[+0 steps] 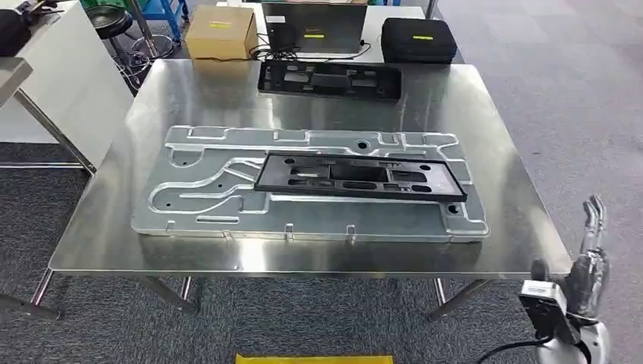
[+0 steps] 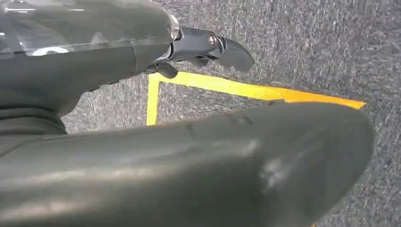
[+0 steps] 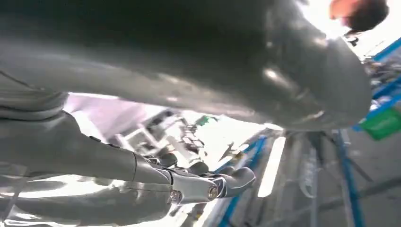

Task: Take the parts from the cabinet and place them on the table.

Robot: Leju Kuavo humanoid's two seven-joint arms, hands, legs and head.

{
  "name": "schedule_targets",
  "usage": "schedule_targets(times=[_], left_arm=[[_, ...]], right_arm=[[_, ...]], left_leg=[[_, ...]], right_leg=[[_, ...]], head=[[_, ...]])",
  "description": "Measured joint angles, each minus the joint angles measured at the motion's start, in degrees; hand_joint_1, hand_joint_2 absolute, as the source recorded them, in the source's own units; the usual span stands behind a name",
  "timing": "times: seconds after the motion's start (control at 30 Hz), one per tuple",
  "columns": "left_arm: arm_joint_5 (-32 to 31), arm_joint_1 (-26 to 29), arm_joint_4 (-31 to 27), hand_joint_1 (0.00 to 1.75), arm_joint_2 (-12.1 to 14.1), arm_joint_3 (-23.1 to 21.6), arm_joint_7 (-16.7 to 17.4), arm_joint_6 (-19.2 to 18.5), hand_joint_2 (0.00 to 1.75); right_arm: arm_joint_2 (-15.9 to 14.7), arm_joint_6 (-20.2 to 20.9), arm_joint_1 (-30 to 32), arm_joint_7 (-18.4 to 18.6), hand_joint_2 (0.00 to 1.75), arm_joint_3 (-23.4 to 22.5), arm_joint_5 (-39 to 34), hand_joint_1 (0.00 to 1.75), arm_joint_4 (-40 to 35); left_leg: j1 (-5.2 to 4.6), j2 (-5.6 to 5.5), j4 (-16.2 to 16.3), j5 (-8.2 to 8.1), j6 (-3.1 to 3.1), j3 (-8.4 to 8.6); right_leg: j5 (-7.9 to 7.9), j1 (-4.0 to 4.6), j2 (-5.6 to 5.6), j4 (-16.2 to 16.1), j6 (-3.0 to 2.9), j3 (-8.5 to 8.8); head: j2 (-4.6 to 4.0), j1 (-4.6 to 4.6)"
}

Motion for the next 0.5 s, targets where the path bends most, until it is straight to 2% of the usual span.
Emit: schedule_targets(times=[0.03,0.07,0.1,0.17,0.2,0.23,0.3,0.33,0.37,0.4,0.47,0.5], left_arm=[[0.00,0.03,0.00,0.00,-0.04,0.13,-0.04,-0.02,0.00],[-0.02,0.12,0.00,0.00,-0.09,0.17,-0.07,-0.02,0.00],[-0.02,0.12,0.00,0.00,-0.13,0.20,-0.07,-0.02,0.00],[-0.11,-0.05,0.00,0.00,-0.26,0.20,-0.02,0.04,0.00],[-0.13,-0.17,-0.02,0.00,-0.28,0.20,-0.02,0.07,0.00],[-0.13,-0.24,-0.02,0.00,-0.35,0.22,-0.06,0.07,0.00],[-0.09,-0.26,0.00,0.00,-0.48,0.31,-0.13,0.07,0.00],[-0.09,-0.13,0.00,0.00,-0.59,0.39,-0.20,0.09,0.00],[-0.07,-0.08,-0.02,0.00,-0.68,0.57,-0.24,0.15,0.00],[-0.04,0.00,0.00,0.00,-0.89,0.59,-0.28,0.15,0.00],[-0.04,0.02,0.00,0.00,-1.11,0.68,-0.33,0.28,0.00],[-0.04,0.04,-0.02,0.00,-1.16,0.79,-0.33,0.35,0.00]], right_arm=[[0.81,1.36,0.99,-0.55,0.00,-2.41,0.88,0.00,0.22],[1.55,2.69,1.44,-0.81,0.00,-4.70,1.77,0.00,0.70],[2.29,4.14,1.44,-0.85,0.00,-7.34,2.68,0.00,1.48],[3.40,6.83,1.43,-1.13,0.00,-12.07,5.06,0.00,3.01],[3.98,7.64,1.33,-1.40,0.00,-14.10,6.07,0.00,3.97],[4.55,8.08,1.51,-1.64,0.00,-15.67,6.86,0.00,4.61],[6.19,8.70,1.58,-1.88,0.00,-19.01,9.27,0.00,6.45],[7.06,8.83,1.61,-1.90,0.00,-20.35,10.52,0.00,7.48],[7.87,9.05,1.49,-1.94,0.00,-21.50,11.63,0.00,8.64],[8.52,9.31,1.37,-1.99,0.00,-22.76,12.58,0.00,9.94],[9.40,9.28,1.30,-2.03,0.00,-24.76,14.27,0.00,12.14],[9.51,9.28,0.90,-2.07,0.00,-26.01,15.45,0.00,13.95]], left_leg=[[-0.01,-0.06,0.14,0.05,0.04,-0.28],[-0.02,-0.09,0.29,0.09,-0.03,-0.48],[-0.02,-0.08,0.53,0.13,-0.10,-0.69],[-0.02,-0.07,0.99,0.19,-0.36,-0.97],[-0.34,-0.13,1.21,0.21,-0.75,-1.15],[-0.41,-0.23,1.35,0.33,-1.02,-1.23],[-0.31,-0.21,1.08,0.85,-1.81,-1.32],[-0.40,-0.21,1.03,1.13,-2.23,-1.38],[-0.24,-0.16,1.61,0.18,-2.65,-1.62],[-0.13,-0.14,3.44,-2.26,-2.91,-2.52],[-0.05,-0.14,11.59,-8.44,-3.15,-5.25],[-0.04,-0.14,15.97,-10.77,-3.21,-6.47]], right_leg=[[-0.37,-0.08,0.00,2.23,0.07,-0.87],[0.62,-0.17,-0.02,1.51,0.11,-0.33],[2.80,-0.26,-0.03,-2.09,0.09,1.69],[7.03,-0.36,-0.11,-12.42,-0.13,7.68],[6.65,-0.12,-0.05,-14.54,-0.29,8.57],[7.31,-0.01,0.10,-14.63,-0.55,8.29],[7.62,0.24,0.10,-14.31,-1.06,7.94],[8.05,0.05,0.09,-14.53,-1.61,7.71],[8.64,-0.27,-0.08,-14.78,-2.18,7.40],[9.04,-0.23,-0.07,-14.78,-2.59,6.87],[9.86,-0.09,-0.26,-14.76,-2.97,5.72],[10.41,0.01,-0.26,-14.71,-3.01,4.97]], head=[[0.00,0.00],[0.00,0.00],[0.00,0.00],[0.00,0.00],[0.00,0.00],[0.00,0.00],[0.00,0.00],[0.00,0.00],[0.00,0.00],[0.00,-0.02],[0.00,0.00],[0.00,0.00]])
